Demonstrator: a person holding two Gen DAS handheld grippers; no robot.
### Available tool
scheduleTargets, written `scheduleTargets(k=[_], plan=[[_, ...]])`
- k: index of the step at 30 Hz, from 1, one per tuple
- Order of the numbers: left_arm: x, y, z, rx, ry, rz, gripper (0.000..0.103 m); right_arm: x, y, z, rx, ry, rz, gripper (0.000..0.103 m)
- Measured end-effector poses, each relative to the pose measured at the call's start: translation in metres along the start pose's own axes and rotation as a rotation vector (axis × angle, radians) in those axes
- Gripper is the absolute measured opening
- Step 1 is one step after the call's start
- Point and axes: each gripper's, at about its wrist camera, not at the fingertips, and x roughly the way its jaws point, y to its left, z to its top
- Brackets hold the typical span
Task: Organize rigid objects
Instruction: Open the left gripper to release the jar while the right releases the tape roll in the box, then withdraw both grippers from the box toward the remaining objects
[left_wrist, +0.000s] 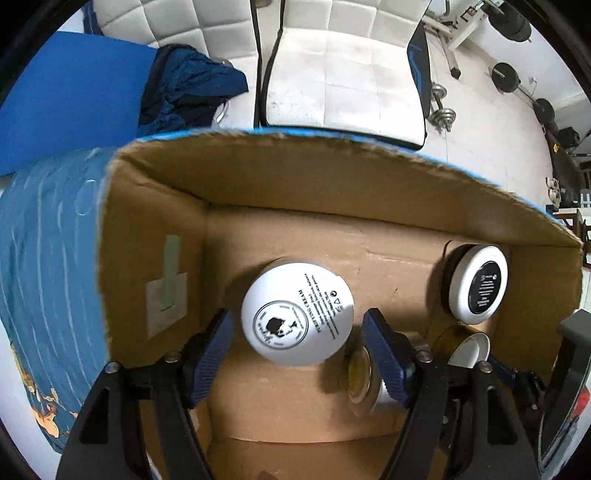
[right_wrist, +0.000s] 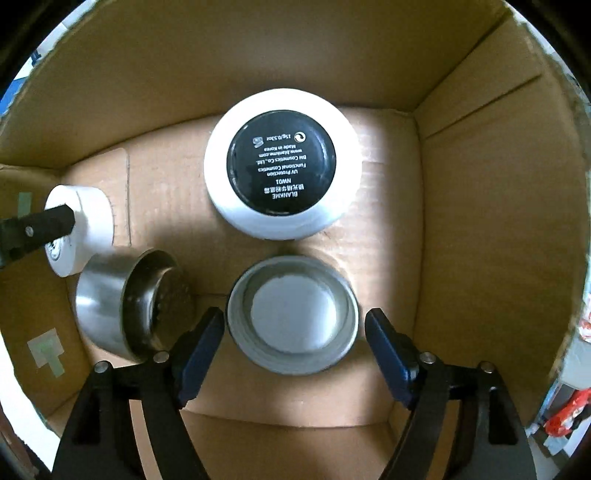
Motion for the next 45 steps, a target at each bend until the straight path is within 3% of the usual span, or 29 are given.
scheduleTargets(k=[4,7,9,17,29,39,45], plan=[[-0.022,-0.003,-0.015,0.012,-0.047,0.0,0.083,-0.018,0.006,-0.012,-0.022,-0.037,-0.012,0.089],[-0.037,-0.006,-0.03,0.033,-0.084,0.012,0.094,-0.033,0.011,-0.026,-0.027,-0.061,0.002,0.102],[-0.048,-0.01,-0.044,0.055,-0.118,0.025,0.098,-0.045,0.016,-0.037,-0.025,-0.09,0.014,0.103],[-0.089,-0.009,-0.097,0.07,-0.231,0.004,0.098,-0.085,0.021,-0.082,-0.042,-0.218,-0.003,0.103],[-0.16,-0.012,-0.184,0.072,-0.426,-0.002,0.098,-0.152,-0.009,-0.153,-0.053,-0.383,0.022,0.103],[-0.198,-0.009,-0.239,0.074,-0.504,0.017,0.098,-0.198,-0.022,-0.212,-0.065,-0.497,0.057,0.103],[-0.2,-0.006,-0.259,0.063,-0.505,-0.001,0.098,-0.205,-0.022,-0.233,-0.086,-0.526,0.074,0.103]])
